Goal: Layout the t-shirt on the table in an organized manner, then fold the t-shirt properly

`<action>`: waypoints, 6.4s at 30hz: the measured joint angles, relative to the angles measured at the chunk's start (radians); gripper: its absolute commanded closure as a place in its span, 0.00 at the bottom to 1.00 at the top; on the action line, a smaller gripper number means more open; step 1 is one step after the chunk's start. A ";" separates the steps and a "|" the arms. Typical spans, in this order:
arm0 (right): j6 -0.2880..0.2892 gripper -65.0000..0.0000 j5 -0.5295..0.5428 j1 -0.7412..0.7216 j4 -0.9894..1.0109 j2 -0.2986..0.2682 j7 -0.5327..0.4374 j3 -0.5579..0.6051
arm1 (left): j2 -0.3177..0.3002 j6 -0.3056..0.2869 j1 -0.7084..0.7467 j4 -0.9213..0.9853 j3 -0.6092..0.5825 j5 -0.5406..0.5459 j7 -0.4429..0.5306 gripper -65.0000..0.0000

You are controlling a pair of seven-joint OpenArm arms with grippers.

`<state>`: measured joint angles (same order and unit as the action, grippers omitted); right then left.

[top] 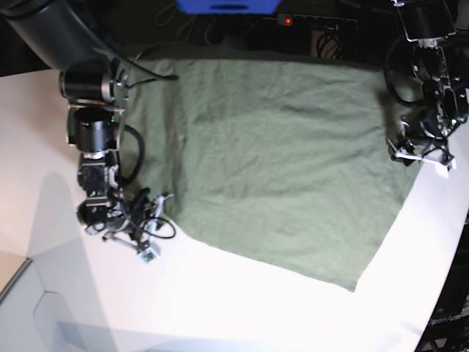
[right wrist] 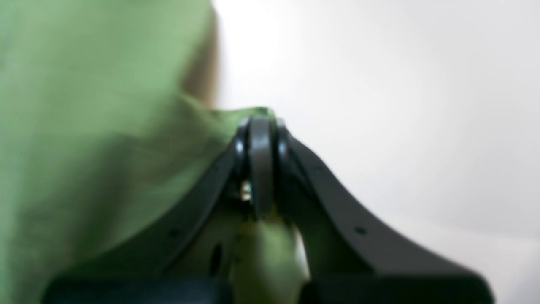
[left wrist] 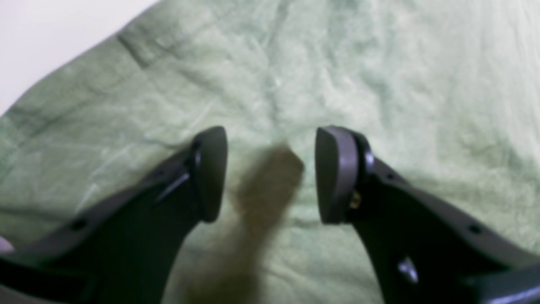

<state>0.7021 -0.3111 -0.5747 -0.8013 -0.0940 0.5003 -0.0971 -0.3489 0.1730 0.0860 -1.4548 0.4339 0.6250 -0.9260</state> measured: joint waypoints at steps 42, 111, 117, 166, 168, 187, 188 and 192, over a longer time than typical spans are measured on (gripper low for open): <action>-0.379 0.46 0.010 -0.174 0.142 -0.121 -0.112 -0.084 | 0.000 0.000 -0.001 0.000 0.000 0.004 -0.001 0.49; -0.022 1.00 0.007 0.279 -0.517 -0.029 0.253 -0.161 | -0.045 0.003 -0.197 0.067 -0.122 -0.114 0.167 0.49; 0.001 1.00 0.023 0.454 -0.759 0.061 0.314 -0.161 | -0.055 0.003 -0.114 0.047 -0.030 -0.124 0.166 0.49; 0.000 1.00 0.017 0.477 -0.806 0.051 0.286 -0.223 | -0.008 0.003 0.190 -0.183 0.054 -0.120 0.163 0.49; 0.001 1.00 0.018 0.507 -0.803 0.062 0.286 -0.221 | -0.014 0.003 0.196 -0.182 0.062 -0.121 0.163 0.49; 0.000 1.00 0.012 0.506 -0.695 0.057 0.239 -0.225 | -0.006 -0.001 0.080 -0.051 -0.075 -0.121 0.169 0.58; 0.000 1.00 0.011 0.506 -0.695 0.057 0.240 -0.225 | -0.006 -0.001 0.081 -0.053 -0.075 -0.122 0.170 0.65; 0.000 1.00 0.011 0.506 -0.695 0.058 0.239 -0.225 | -0.006 -0.001 0.084 -0.058 -0.083 -0.124 0.166 0.99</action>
<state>0.7025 -0.2996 -0.0689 -1.4960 -0.0360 0.7395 -0.3225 -0.3550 0.1722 0.1703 -1.5127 0.3508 0.5011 -0.7605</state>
